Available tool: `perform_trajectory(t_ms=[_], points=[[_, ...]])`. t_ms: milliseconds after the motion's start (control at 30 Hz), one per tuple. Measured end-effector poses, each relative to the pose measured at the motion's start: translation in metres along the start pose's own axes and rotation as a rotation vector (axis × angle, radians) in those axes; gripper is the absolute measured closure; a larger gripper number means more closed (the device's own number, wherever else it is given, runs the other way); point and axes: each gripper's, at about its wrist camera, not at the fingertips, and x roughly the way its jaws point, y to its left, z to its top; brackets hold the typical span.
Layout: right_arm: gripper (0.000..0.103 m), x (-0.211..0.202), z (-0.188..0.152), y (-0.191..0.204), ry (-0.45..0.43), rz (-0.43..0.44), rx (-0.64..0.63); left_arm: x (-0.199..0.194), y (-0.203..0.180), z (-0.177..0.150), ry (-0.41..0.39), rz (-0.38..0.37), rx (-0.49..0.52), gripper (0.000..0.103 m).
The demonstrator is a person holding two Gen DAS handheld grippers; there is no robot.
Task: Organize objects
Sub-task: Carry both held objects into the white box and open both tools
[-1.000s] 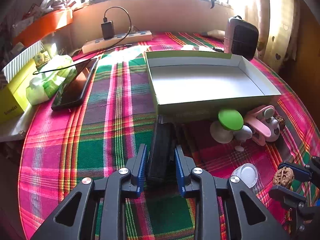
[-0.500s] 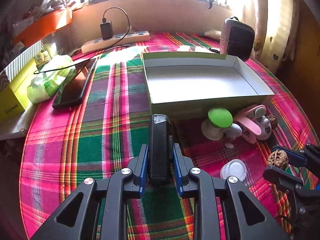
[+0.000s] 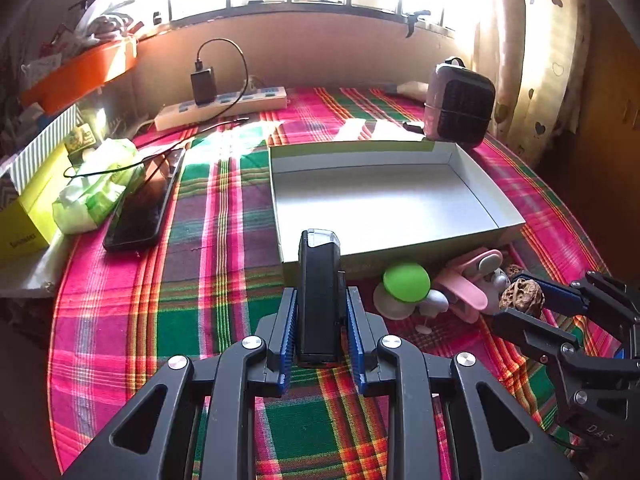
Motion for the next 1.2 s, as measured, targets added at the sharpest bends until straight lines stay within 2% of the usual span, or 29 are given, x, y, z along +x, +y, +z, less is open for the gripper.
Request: perform_trajectory(t_ms=[633,1200], points=[[0.069,0.034,0.07,-0.031,-0.025,-0.083,0.003,0.02,0.002,0.065,-0.043,-0.025,0.022,0.082],[0.069,0.109,0.095,-0.07,0.09,-0.116,0.056,0.082,0.004,0.088,0.052,-0.033,0.013,0.082]])
